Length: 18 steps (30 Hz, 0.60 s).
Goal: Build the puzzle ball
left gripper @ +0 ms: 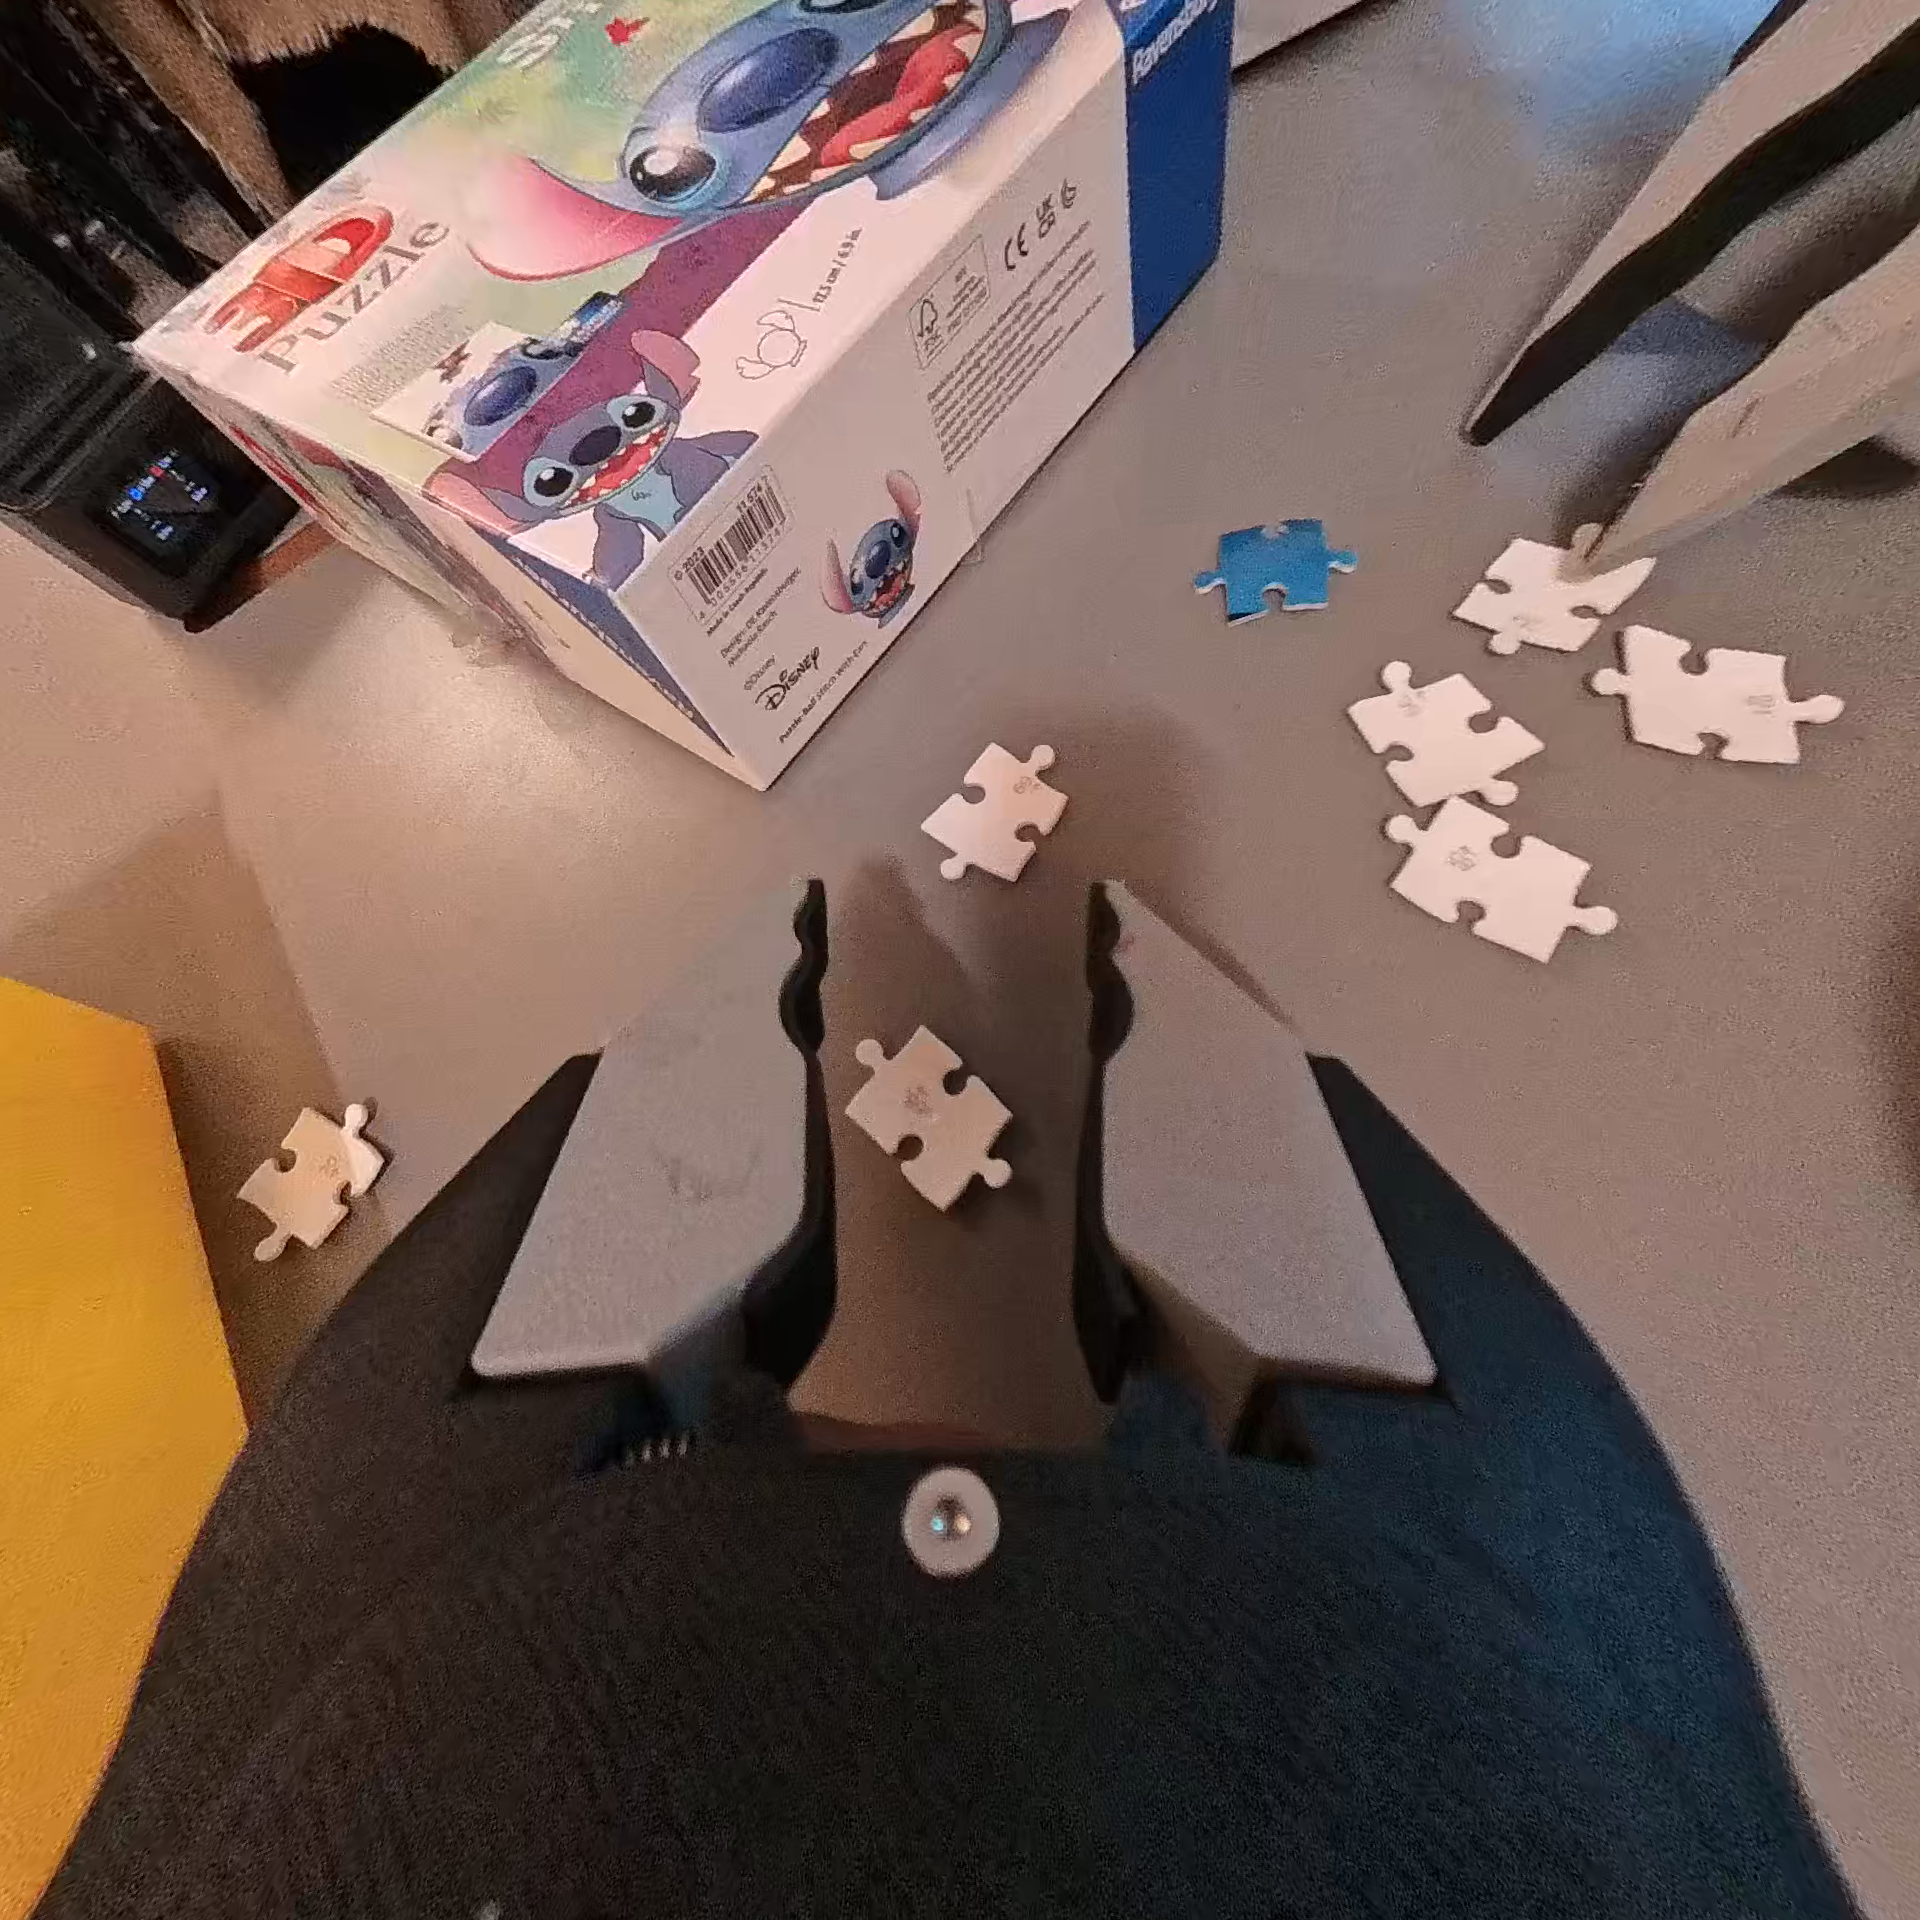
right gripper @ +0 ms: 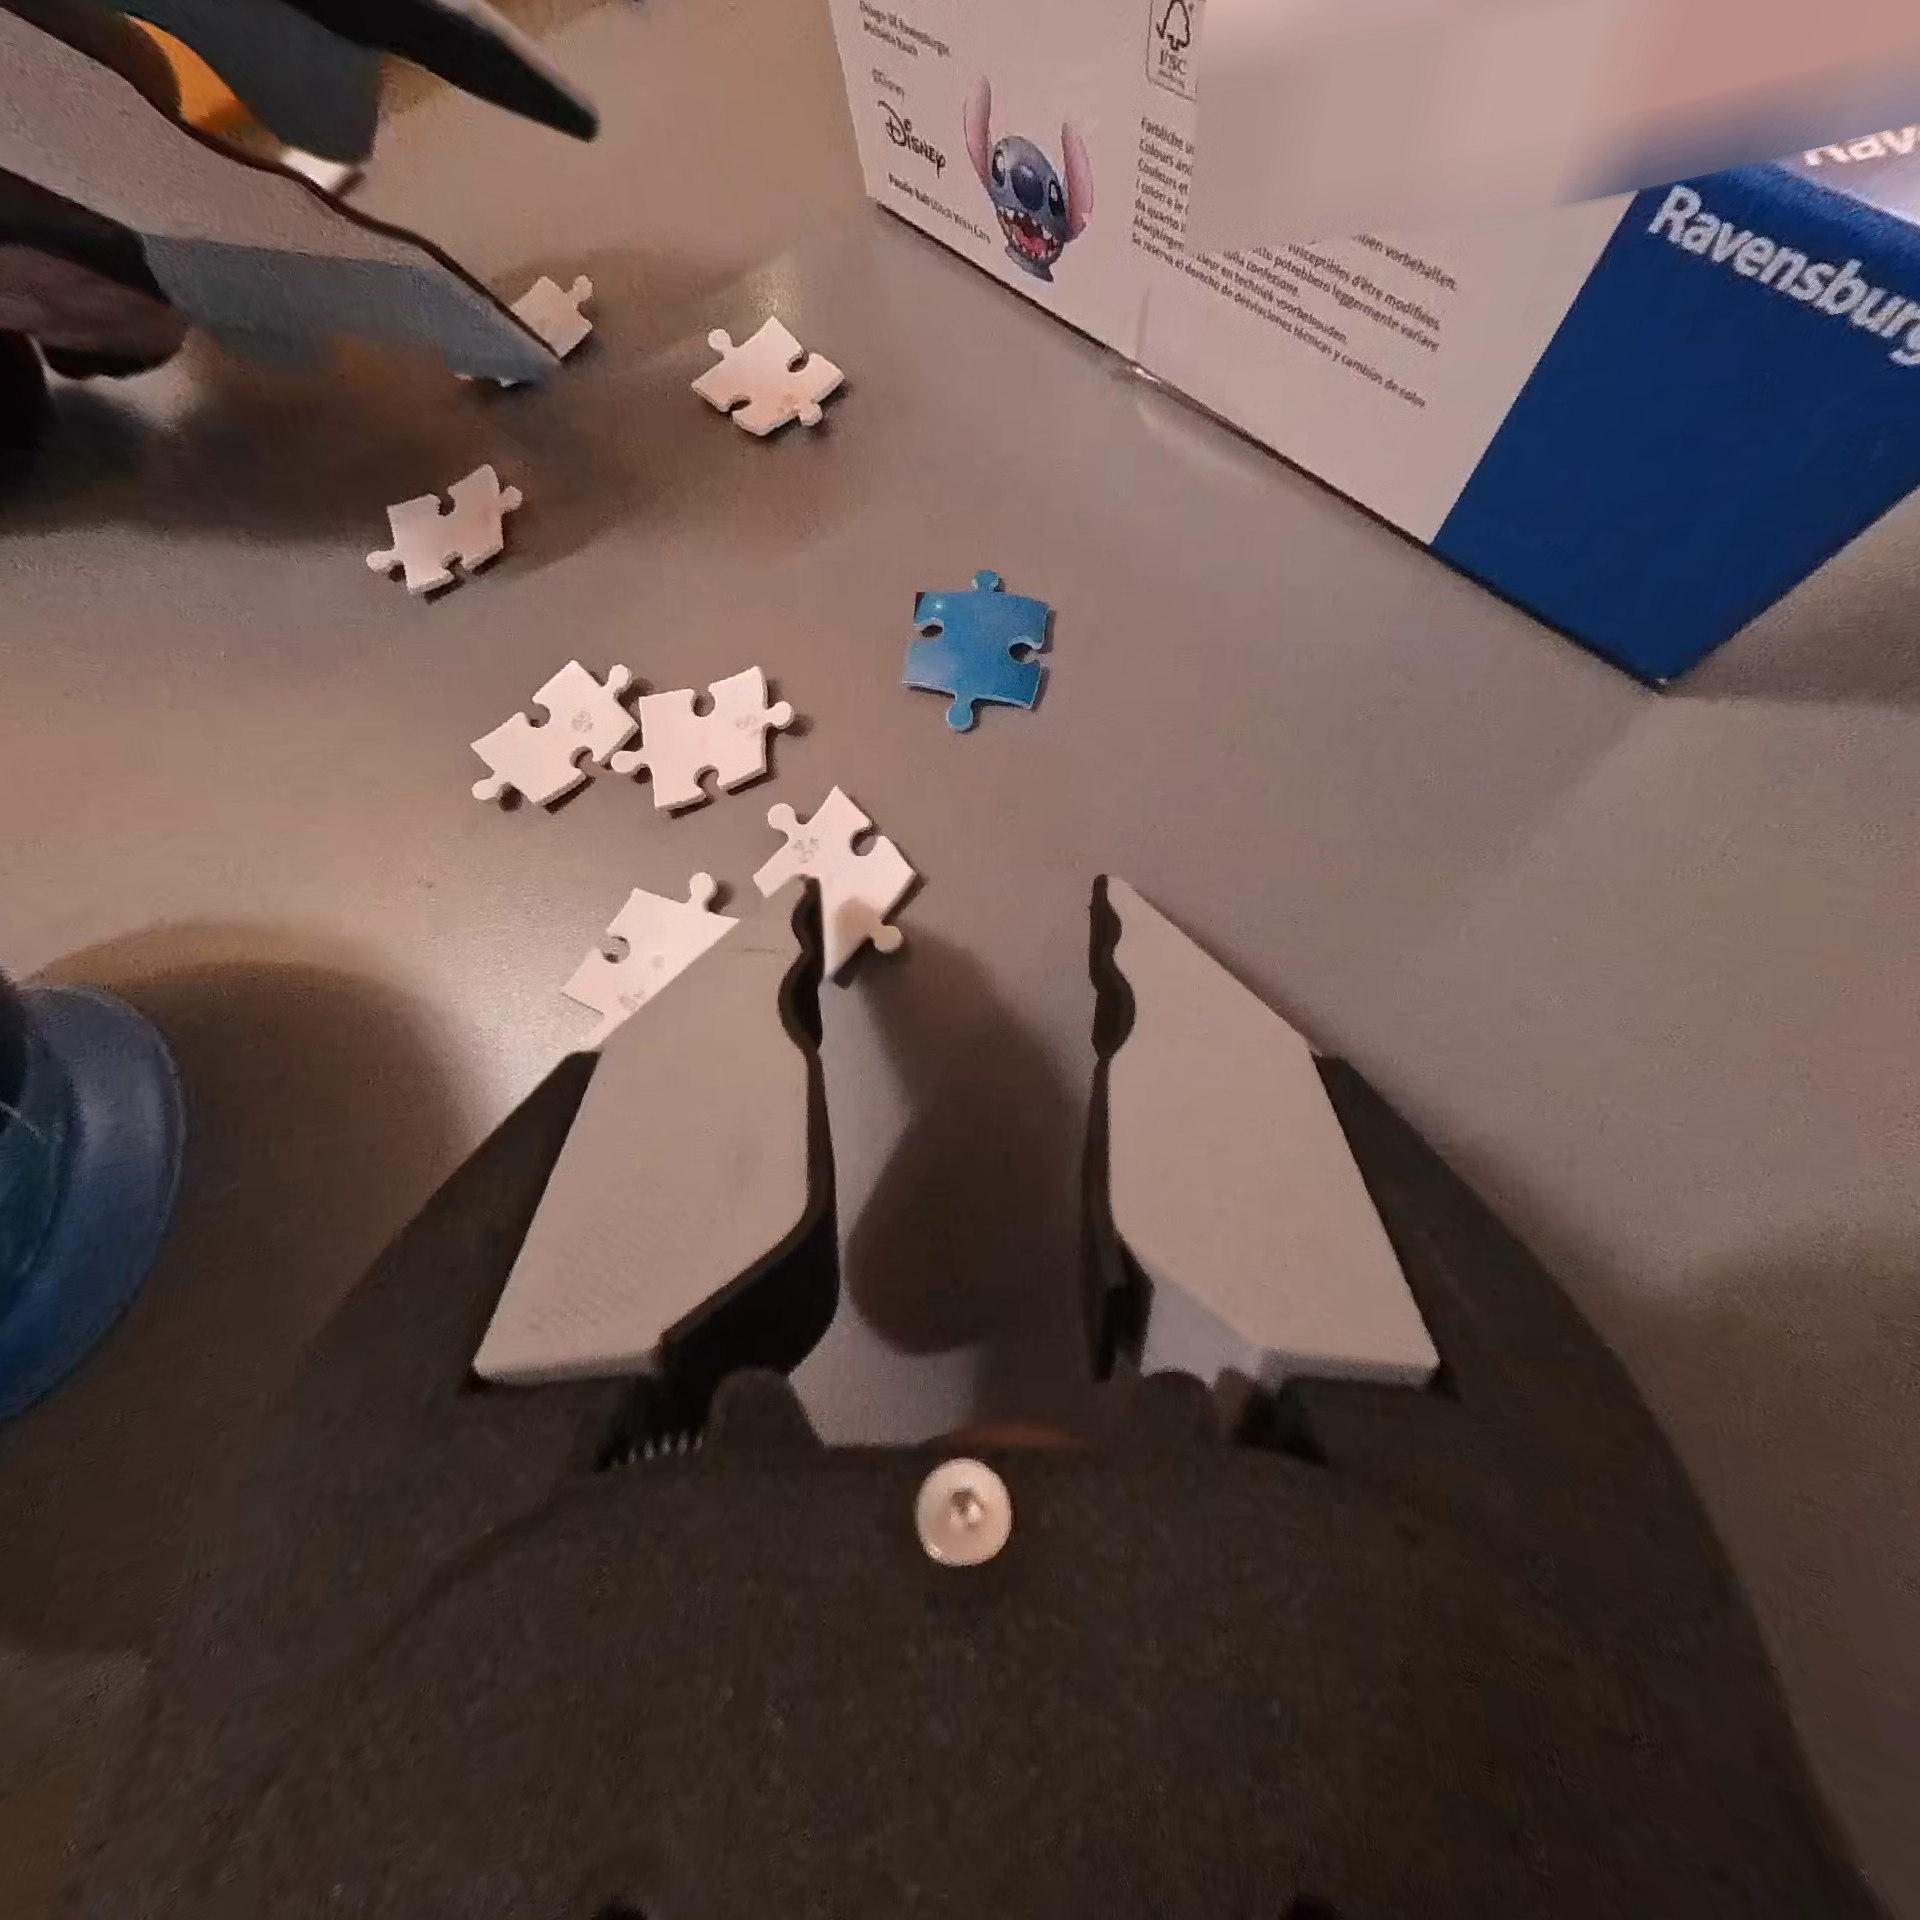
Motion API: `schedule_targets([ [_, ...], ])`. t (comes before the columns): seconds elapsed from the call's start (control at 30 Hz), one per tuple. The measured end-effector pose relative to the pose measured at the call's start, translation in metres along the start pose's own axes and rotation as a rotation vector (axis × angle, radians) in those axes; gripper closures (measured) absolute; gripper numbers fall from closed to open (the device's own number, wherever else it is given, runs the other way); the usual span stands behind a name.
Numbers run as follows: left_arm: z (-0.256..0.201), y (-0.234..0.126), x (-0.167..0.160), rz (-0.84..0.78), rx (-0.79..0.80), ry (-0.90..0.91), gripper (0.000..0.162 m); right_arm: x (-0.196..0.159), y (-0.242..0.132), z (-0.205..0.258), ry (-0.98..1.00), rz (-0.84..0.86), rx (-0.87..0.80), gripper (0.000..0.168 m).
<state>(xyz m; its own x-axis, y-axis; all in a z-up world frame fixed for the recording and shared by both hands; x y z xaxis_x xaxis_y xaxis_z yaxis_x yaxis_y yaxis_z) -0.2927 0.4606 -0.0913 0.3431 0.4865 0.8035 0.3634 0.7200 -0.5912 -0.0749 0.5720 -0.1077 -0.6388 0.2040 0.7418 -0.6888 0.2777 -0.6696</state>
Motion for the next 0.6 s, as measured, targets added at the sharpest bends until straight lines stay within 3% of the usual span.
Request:
schedule_targets([
  [0.43,0.007,0.004,-0.007,0.013,-0.049,-0.077,0.114,-0.002,-0.005,-0.001,-0.083,-0.015,0.004,0.138],
  [0.6,0.005,0.004,-0.006,0.007,-0.076,-0.087,0.113,-0.003,-0.003,0.009,-0.17,-0.01,0.051,0.135],
])
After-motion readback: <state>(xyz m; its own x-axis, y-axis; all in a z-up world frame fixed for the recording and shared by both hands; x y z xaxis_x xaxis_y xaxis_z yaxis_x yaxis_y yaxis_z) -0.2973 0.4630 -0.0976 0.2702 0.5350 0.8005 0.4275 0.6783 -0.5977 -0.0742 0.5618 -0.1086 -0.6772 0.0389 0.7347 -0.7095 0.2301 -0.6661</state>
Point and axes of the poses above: each gripper's, where its closed fingertips meet, y out along the fingers, x out of its top, z = x × y across the jaws, the point moved 8 cm from there along -y, back along the fingers, and after that the axes turned 14 degrees about -x, right-handed, at the moved point
